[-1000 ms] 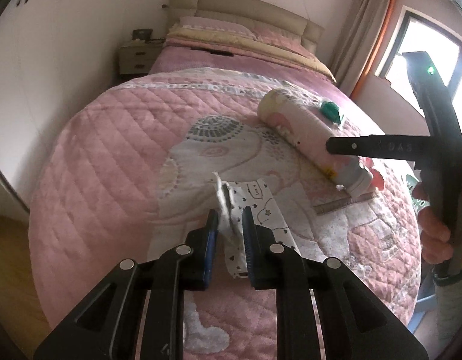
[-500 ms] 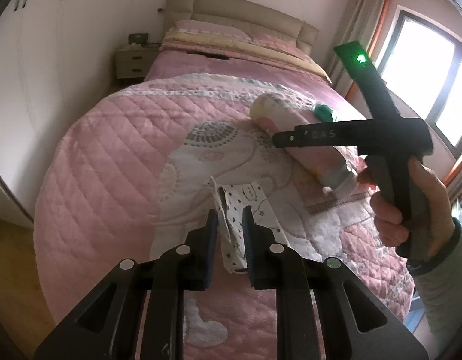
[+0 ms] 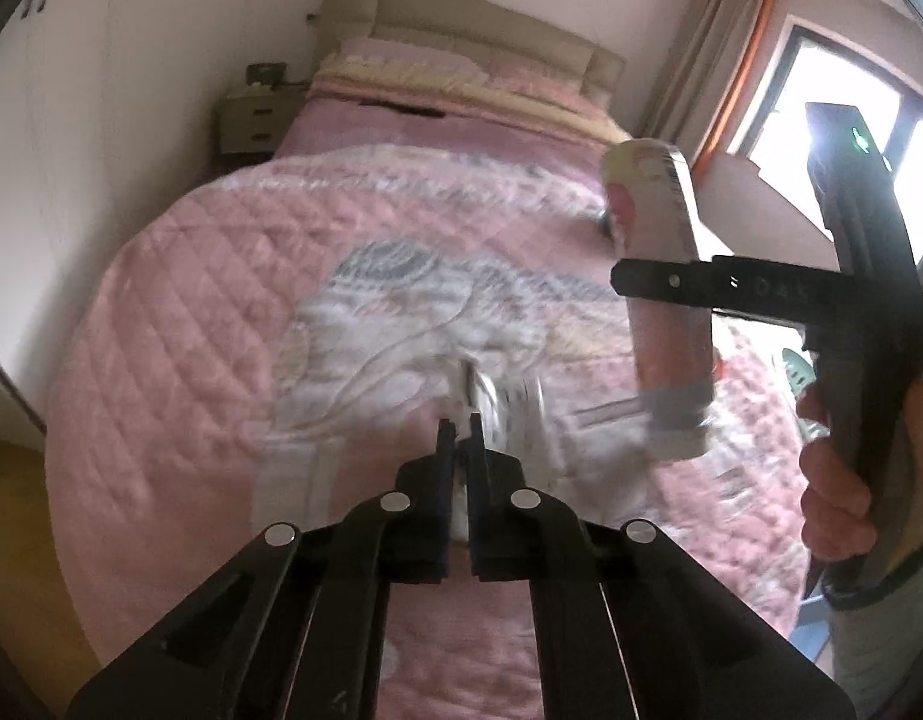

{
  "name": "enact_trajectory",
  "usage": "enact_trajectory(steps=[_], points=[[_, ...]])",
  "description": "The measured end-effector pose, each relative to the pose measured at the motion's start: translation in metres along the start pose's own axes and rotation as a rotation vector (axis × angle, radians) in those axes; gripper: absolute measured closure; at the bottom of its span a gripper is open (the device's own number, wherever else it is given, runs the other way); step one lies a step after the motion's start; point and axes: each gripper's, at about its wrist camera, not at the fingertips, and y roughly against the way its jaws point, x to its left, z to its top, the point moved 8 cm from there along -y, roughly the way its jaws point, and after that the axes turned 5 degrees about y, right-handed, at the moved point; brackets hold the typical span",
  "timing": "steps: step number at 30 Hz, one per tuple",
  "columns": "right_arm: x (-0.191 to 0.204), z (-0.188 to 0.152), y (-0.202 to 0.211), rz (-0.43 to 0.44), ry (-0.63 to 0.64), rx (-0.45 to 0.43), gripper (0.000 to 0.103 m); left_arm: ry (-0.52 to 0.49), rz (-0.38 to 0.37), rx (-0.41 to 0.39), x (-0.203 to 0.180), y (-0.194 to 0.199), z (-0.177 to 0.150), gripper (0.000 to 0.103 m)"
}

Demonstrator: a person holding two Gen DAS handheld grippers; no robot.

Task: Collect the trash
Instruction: 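Carry the tissue pack and spray bottle over the teal basket and open both tools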

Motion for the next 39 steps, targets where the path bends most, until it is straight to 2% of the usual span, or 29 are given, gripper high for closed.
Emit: enact_trajectory(steps=[6, 12, 17, 22, 25, 30, 35, 39], points=[[-0.013, -0.004, 0.046, 0.017, -0.051, -0.076, 0.058, -0.047, -0.018, -0.028, -0.026, 0.007, 0.008, 0.102], [-0.05, -0.012, 0.096, -0.01, -0.12, -0.152, 0.058, -0.104, -0.06, -0.054, -0.061, 0.01, 0.019, 0.102], [-0.104, -0.023, 0.148, -0.099, -0.195, -0.232, 0.058, -0.176, -0.133, -0.063, -0.114, 0.005, 0.029, 0.102], [-0.173, -0.045, 0.196, -0.25, -0.284, -0.287, 0.058, -0.281, -0.213, -0.065, -0.187, -0.006, 0.034, 0.102], [-0.215, -0.061, 0.216, -0.311, -0.354, -0.3, 0.058, -0.33, -0.274, -0.052, -0.234, -0.017, 0.035, 0.102], [-0.281, -0.093, 0.229, -0.437, -0.447, -0.274, 0.058, -0.438, -0.317, -0.04, -0.311, -0.037, 0.027, 0.102], [-0.332, -0.129, 0.216, -0.484, -0.563, -0.198, 0.058, -0.508, -0.381, 0.003, -0.38, -0.065, 0.007, 0.102], [-0.367, -0.16, 0.199, -0.521, -0.634, -0.1, 0.058, -0.528, -0.352, 0.0, -0.407, -0.094, -0.007, 0.102]])
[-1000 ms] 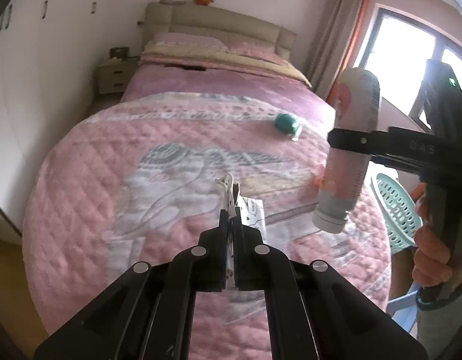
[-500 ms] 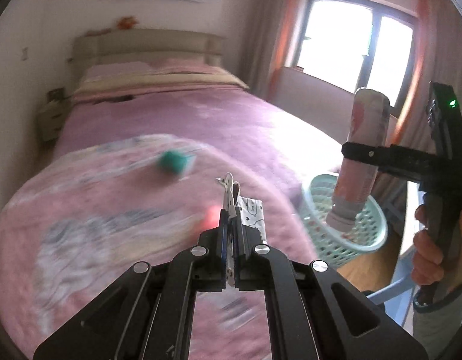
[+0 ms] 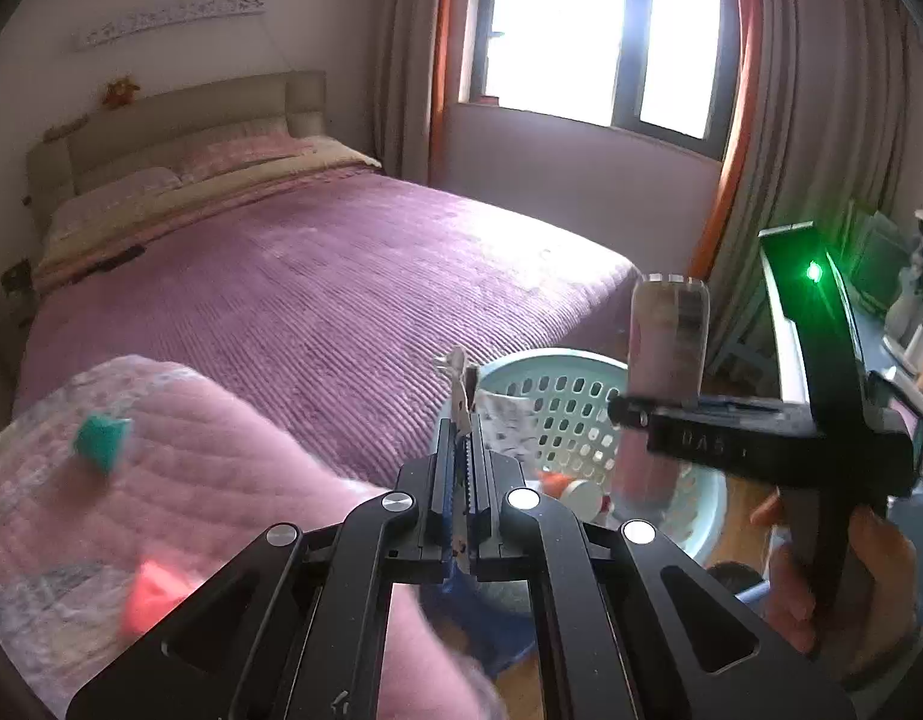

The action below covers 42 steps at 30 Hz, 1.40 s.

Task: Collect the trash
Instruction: 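Carry the tissue pack and spray bottle over the teal basket and open both tools, then move both open tools back toward the red and green bags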

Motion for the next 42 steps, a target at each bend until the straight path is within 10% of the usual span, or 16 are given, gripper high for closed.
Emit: enact_trajectory(steps=[9, 15, 30, 42], points=[[-0.021, -0.015, -0.039, 0.025, -0.064, 0.16, 0.056, 0.056, -0.083, 0.129, -0.02, -0.065, -0.026, 0.097], [-0.024, -0.005, -0.019, 0.077, -0.097, 0.067, 0.038, 0.085, -0.087, 0.093, -0.009, -0.05, -0.022, 0.036], [0.042, -0.003, 0.027, 0.073, 0.078, -0.136, 0.038, 0.256, -0.013, 0.004, 0.089, 0.047, -0.041, 0.033], [0.187, -0.007, 0.037, 0.125, 0.372, -0.203, 0.048, 0.355, 0.073, 0.044, 0.178, 0.085, -0.079, 0.033]])
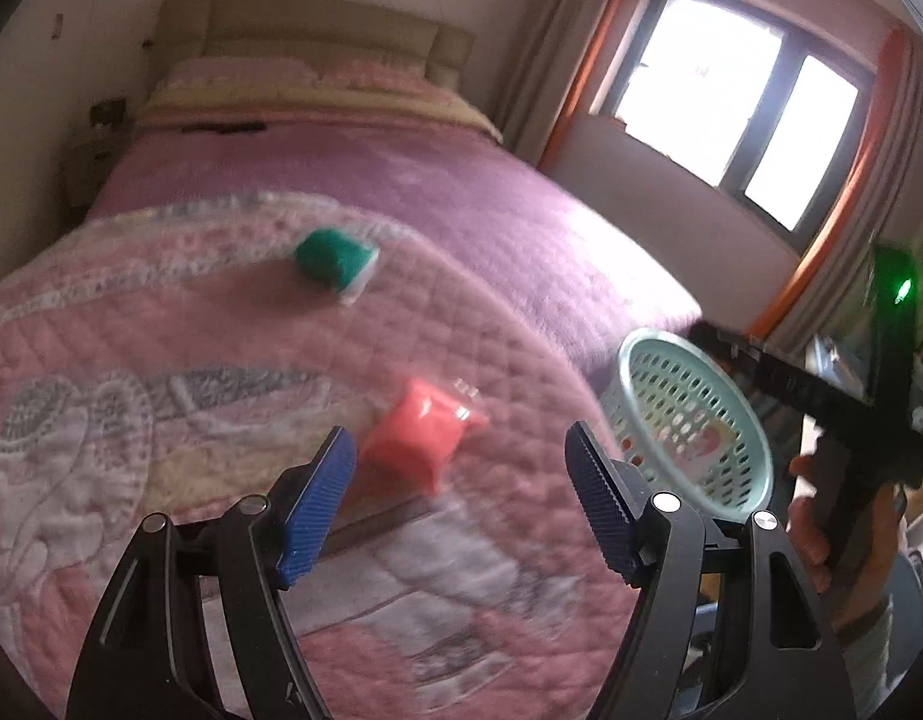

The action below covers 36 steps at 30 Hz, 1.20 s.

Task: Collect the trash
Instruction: 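Move both open tools back toward the red and green bags, then grasp the red bag with the left tool while the right grasps the green bag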

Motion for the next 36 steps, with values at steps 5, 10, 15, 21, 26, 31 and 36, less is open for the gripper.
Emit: enact_trajectory(steps=[5, 10, 15, 21, 26, 31, 36], points=[[0.04, 0.015, -0.011, 0.03, 0.099, -0.006, 0.055, 0.001, 0.0, 0.12, 0.002, -0.034, -0.012, 0.033], [0.062, 0.027, -0.026, 0.123, 0.115, 0.01, 0.055, -0.061, 0.139, 0.104, 0.004, -0.05, -0.009, 0.033], [0.075, 0.03, -0.044, 0.143, 0.146, 0.034, 0.055, -0.105, 0.196, 0.12, 0.01, -0.063, -0.009, 0.034], [0.082, 0.03, -0.066, 0.171, 0.138, 0.067, 0.055, -0.124, 0.22, 0.102, 0.015, -0.066, -0.005, 0.057], [0.095, 0.032, -0.085, 0.189, 0.14, 0.093, 0.055, -0.11, 0.22, 0.087, 0.02, -0.057, -0.002, 0.061], [0.128, 0.037, -0.106, 0.23, 0.159, 0.114, 0.055, -0.043, 0.281, 0.043, 0.06, -0.027, 0.009, 0.061], [0.167, 0.042, -0.131, 0.254, 0.201, 0.152, 0.055, 0.059, 0.362, 0.013, 0.113, -0.004, 0.014, 0.06]])
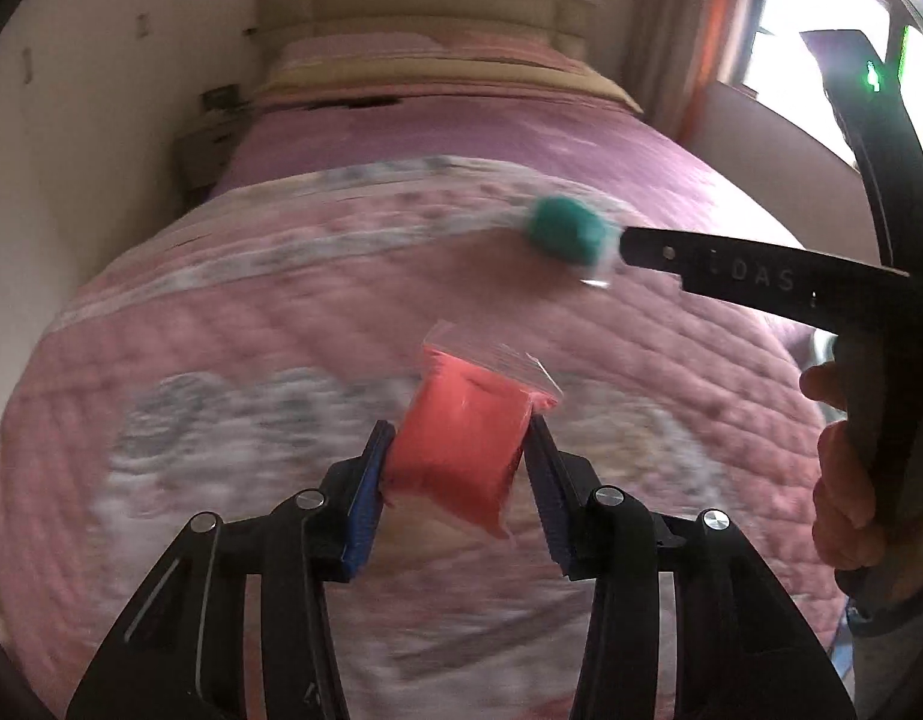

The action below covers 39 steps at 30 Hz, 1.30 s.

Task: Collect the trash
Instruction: 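Grasp the red bag with the left tool while the right grasps the green bag, then carry the red and green bags over the teal basket and open both tools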

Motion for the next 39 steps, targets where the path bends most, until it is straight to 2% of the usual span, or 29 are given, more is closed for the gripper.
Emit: enact_trajectory(steps=[1, 6, 11, 15, 17, 19, 24, 28, 34, 39], points=[[0.003, 0.004, -0.007, -0.006, 0.01, 0.007, 0.054, 0.014, 0.004, -0.003, 0.008, 0.001, 0.0, 0.06], [-0.002, 0.018, -0.031, -0.065, 0.027, 0.015, 0.036, 0.062, 0.002, -0.026, 0.03, 0.001, 0.0, 0.06], [0.0, 0.021, -0.05, -0.056, 0.056, 0.033, 0.034, 0.098, -0.027, -0.021, 0.037, -0.004, -0.004, 0.059], [0.007, 0.021, -0.058, -0.074, 0.103, 0.053, 0.034, 0.088, -0.044, -0.028, 0.034, -0.004, -0.002, 0.059], [0.01, 0.02, -0.058, -0.09, 0.122, 0.046, 0.035, 0.073, -0.041, -0.032, 0.032, -0.004, -0.002, 0.059], [0.012, 0.018, -0.057, -0.101, 0.132, 0.041, 0.04, 0.065, -0.039, -0.031, 0.028, -0.006, -0.002, 0.058], [0.02, 0.016, -0.052, -0.135, 0.18, 0.017, 0.057, 0.066, -0.036, -0.03, 0.026, -0.009, -0.001, 0.058], [0.023, 0.014, -0.035, -0.157, 0.184, -0.041, 0.059, 0.076, -0.035, -0.031, 0.028, -0.008, -0.001, 0.058], [0.017, -0.011, 0.008, -0.137, 0.135, -0.061, 0.059, 0.032, -0.03, -0.036, 0.017, -0.002, -0.004, 0.058], [-0.006, -0.037, 0.063, -0.143, 0.068, -0.103, 0.059, 0.013, -0.102, -0.043, -0.02, 0.017, -0.006, 0.058]])
